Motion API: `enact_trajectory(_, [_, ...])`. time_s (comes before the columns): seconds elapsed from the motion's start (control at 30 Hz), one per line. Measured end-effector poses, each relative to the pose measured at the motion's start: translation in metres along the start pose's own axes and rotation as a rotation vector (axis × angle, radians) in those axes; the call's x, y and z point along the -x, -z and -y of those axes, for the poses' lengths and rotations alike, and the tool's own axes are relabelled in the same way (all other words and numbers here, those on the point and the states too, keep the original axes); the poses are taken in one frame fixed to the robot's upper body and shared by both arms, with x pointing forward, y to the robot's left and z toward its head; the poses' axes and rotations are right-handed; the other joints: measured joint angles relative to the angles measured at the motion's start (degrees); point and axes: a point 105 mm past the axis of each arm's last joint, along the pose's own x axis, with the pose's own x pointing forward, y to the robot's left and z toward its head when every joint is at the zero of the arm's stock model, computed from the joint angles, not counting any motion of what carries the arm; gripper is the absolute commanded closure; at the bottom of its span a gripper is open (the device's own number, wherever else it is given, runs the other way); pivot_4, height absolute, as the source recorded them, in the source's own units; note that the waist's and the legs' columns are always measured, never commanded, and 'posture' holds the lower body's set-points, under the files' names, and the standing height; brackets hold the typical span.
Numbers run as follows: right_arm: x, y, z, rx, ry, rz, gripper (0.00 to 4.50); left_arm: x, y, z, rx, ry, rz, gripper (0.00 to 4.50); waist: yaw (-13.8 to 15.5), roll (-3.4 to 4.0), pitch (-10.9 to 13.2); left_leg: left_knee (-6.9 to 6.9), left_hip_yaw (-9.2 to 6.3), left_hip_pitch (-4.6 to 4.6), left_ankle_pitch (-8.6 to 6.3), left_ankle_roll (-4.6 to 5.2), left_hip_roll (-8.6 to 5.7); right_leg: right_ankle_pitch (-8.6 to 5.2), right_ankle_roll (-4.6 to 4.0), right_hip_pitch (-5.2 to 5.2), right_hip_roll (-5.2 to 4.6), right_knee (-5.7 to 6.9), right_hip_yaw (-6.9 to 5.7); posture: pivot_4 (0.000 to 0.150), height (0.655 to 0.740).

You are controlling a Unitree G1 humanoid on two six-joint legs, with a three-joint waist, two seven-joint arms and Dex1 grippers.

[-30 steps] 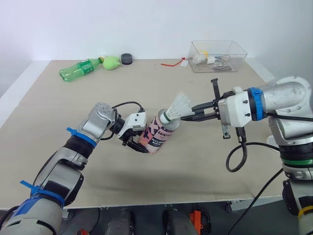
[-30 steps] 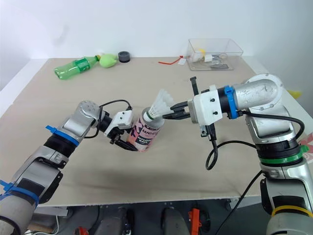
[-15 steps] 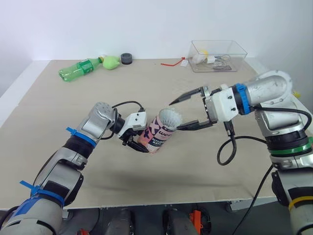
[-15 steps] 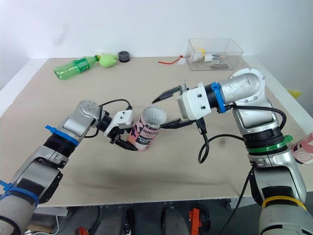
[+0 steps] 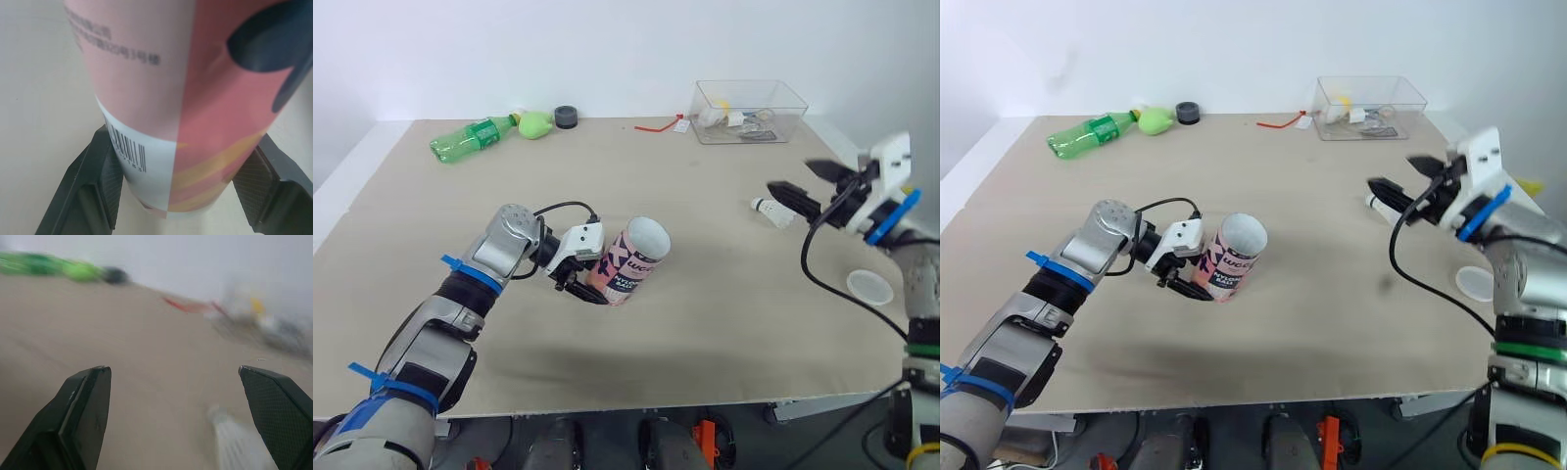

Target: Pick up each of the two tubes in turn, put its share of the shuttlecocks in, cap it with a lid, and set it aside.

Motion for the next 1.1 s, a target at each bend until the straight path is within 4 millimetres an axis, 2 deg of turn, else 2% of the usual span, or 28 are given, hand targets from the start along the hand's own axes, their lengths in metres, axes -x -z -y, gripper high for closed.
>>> enact_trajectory(0.13, [-0.011, 0.023, 0.008, -0.101, 0.112, -0.054, 0.04, -0.001, 0.000, 0.000, 0.000, 0.000, 0.002, 1.81, -0.4, 0.05, 0.0, 0.00, -0.01, 0.04, 0.13, 0.07, 0.00, -0.15, 0.25, 0.04, 0.06, 0.00, 0.05, 0.150, 0.7400])
enact_trajectory(0.2, [-0.018, 0.034, 0.011, -0.090, 0.135, -0.102, 0.04, -0.003, -0.002, 0.000, -0.001, 0.004, 0.007, 1.81, -0.7, 0.05, 0.0, 0.00, 0.02, 0.05, 0.15, 0.09, -0.05, -0.15, 0.25, 0.04, 0.03, -0.01, 0.14, 0.150, 0.7400])
enact_trajectory(0.37, [-0.036, 0.060, 0.005, -0.105, 0.134, -0.183, 0.04, -0.007, -0.004, 0.001, -0.005, 0.014, 0.017, 1.81, -1.0, 0.04, 0.0, 0.00, 0.08, -0.01, 0.15, 0.10, -0.13, -0.05, 0.45, 0.02, -0.02, -0.04, 0.26, 0.150, 0.7400])
enact_trajectory(0.43, [-0.039, 0.066, 0.011, -0.111, 0.169, -0.202, 0.04, -0.007, -0.005, 0.001, 0.000, 0.014, 0.017, 1.81, -1.0, 0.04, 0.0, -0.02, 0.09, -0.04, 0.14, 0.11, -0.16, 0.00, 0.53, 0.00, -0.04, -0.05, 0.27, 0.150, 0.7400])
enact_trajectory(0.6, [-0.050, 0.063, 0.024, -0.102, 0.260, -0.184, 0.04, -0.006, -0.005, 0.003, -0.007, 0.015, 0.013, 1.81, -1.2, 0.04, 0.0, -0.06, 0.07, -0.02, 0.13, 0.11, -0.16, 0.00, 0.51, 0.01, -0.04, -0.05, 0.27, 0.150, 0.7400])
enact_trajectory(1.0, [-0.070, 0.072, 0.018, -0.118, 0.294, -0.190, 0.04, -0.005, -0.004, 0.004, -0.001, 0.008, 0.009, 1.81, -1.3, 0.05, 0.0, -0.08, 0.11, 0.01, 0.14, 0.11, -0.14, 0.02, 0.48, 0.01, -0.02, -0.05, 0.30, 0.150, 0.7400])
enact_trajectory(1.1, [-0.074, 0.066, 0.017, -0.111, 0.296, -0.177, 0.80, -0.005, -0.003, 0.005, -0.001, 0.007, 0.008, 1.81, -1.3, 0.06, 0.0, -0.10, 0.12, 0.02, 0.13, 0.11, -0.14, 0.02, 0.47, 0.01, -0.02, -0.05, 0.32, 0.150, 0.7400])
